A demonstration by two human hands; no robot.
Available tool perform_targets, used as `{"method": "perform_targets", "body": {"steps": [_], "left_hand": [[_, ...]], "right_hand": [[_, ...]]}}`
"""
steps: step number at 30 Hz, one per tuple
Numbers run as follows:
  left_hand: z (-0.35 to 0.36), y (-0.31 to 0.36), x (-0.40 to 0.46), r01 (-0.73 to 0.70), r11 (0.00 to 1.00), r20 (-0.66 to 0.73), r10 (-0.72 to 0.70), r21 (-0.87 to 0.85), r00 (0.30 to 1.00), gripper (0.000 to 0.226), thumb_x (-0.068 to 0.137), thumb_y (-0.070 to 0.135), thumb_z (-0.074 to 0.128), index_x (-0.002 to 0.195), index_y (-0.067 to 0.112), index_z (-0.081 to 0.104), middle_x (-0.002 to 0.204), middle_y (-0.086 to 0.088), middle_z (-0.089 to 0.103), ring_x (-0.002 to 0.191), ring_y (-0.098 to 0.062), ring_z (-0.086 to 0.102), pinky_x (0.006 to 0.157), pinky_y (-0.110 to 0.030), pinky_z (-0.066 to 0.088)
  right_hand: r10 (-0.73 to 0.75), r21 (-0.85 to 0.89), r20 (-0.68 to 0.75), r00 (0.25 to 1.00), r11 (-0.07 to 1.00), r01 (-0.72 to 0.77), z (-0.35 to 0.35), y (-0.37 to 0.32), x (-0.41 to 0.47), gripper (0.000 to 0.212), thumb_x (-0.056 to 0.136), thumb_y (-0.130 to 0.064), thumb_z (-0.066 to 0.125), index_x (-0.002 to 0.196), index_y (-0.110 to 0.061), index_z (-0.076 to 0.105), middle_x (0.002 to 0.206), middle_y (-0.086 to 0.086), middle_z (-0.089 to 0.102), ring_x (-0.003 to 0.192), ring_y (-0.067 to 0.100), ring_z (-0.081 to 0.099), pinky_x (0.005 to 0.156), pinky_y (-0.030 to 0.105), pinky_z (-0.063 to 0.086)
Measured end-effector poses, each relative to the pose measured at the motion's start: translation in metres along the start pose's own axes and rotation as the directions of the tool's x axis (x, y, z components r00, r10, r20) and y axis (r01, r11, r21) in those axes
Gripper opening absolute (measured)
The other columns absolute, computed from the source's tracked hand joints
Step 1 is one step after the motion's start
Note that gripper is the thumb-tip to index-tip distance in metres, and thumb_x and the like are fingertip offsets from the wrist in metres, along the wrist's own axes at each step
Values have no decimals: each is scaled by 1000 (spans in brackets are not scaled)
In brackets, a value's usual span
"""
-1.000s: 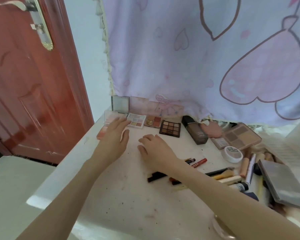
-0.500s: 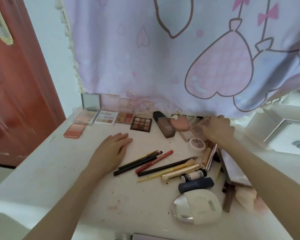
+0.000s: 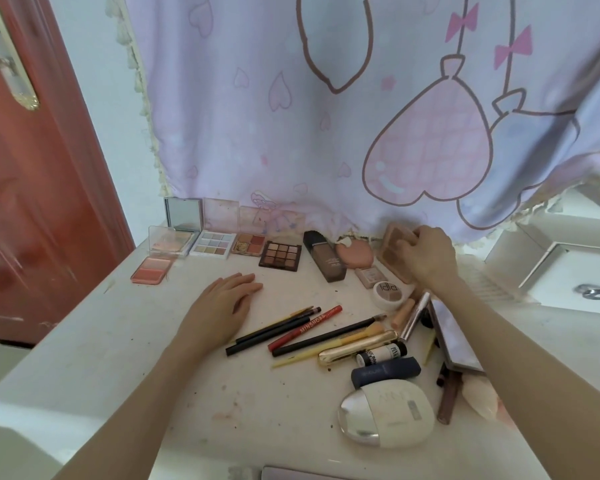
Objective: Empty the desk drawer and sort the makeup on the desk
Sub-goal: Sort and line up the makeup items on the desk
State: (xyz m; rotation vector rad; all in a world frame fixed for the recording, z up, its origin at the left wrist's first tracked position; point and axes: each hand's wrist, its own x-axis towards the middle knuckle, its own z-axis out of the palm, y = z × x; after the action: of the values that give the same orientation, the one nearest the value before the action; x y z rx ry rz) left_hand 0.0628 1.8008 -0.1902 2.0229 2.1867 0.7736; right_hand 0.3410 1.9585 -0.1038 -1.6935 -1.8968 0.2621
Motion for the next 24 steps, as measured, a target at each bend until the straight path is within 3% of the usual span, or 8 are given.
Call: {"method": "perform_targets", "body": {"steps": [4, 6, 8, 9, 14, 17, 20, 24], "left_hand": [[-4, 3, -1, 5, 1000, 16, -5, -13, 1000, 35, 97, 22, 39, 130, 27, 51, 142, 9, 42, 135, -9, 31, 115, -29, 19], [-7, 6, -3, 30, 999, 44, -28, -40, 999, 34, 97, 22, 41, 129, 27, 53, 142, 10, 43, 136, -8, 30, 114, -27, 18], [-14, 12, -6, 110, 977, 58, -101, -182, 993, 32, 96, 21, 44, 126, 28, 54, 140, 8, 46, 134, -8, 33, 112, -26, 20], [-20, 16, -8, 160, 938, 49, -153, -309, 987, 31, 96, 21, 45, 125, 29, 53, 138, 7, 48, 131, -9, 37, 109, -24, 23], [-59, 40, -24, 168, 690, 84, -155, -704, 984, 66, 81, 55, 51, 140, 37, 28, 138, 25, 35, 125, 5, 35, 100, -14, 31], [-74, 48, -36, 75, 820, 101, -21, -568, 995, 80, 64, 65, 62, 131, 54, 19, 129, 43, 23, 119, 23, 27, 91, 1, 29], [-82, 39, -42, -17, 954, 32, 28, -298, 999, 90, 62, 62, 65, 138, 41, 24, 135, 23, 27, 125, 10, 25, 103, -7, 22], [-86, 26, -47, 43, 964, -49, -58, -262, 997, 78, 74, 43, 71, 141, 29, 33, 133, 17, 32, 121, -1, 34, 101, -18, 28]], "right_hand": [[4, 449, -73, 997, 893, 29, -18, -33, -36, 24, 91, -18, 53, 109, -2, 53, 99, 10, 57, 89, 25, 55, 68, 30, 43], [74, 795, 233, 970, 559, -234, -25, -55, -62, 25, 93, -17, 53, 113, -3, 52, 105, 11, 61, 95, 23, 60, 65, 28, 54], [1, 834, 523, 852, 204, -512, -23, -69, -86, 20, 94, -13, 53, 113, -6, 51, 111, 15, 62, 99, 28, 63, 64, 34, 60], [-32, 810, 577, 816, 156, -566, -18, -74, -96, 19, 94, -12, 52, 113, -8, 51, 111, 15, 62, 97, 28, 64, 63, 35, 60], [-81, 771, 636, 767, 117, -627, 13, -104, -134, 20, 98, -16, 48, 115, -8, 53, 109, 15, 64, 87, 24, 66, 64, 33, 60], [-113, 750, 659, 744, 176, -638, 31, -123, -146, 25, 99, -21, 44, 121, -10, 53, 111, 13, 64, 92, 22, 65, 63, 28, 58], [-169, 759, 650, 741, 189, -623, 50, -135, -156, 29, 100, -29, 42, 119, -13, 56, 104, 10, 66, 88, 20, 64, 65, 28, 55], [-316, 668, 712, 627, 31, -743, 68, -139, -162, 54, 97, -51, 30, 122, -13, 59, 110, 14, 69, 100, 25, 67, 80, 34, 55]]}}
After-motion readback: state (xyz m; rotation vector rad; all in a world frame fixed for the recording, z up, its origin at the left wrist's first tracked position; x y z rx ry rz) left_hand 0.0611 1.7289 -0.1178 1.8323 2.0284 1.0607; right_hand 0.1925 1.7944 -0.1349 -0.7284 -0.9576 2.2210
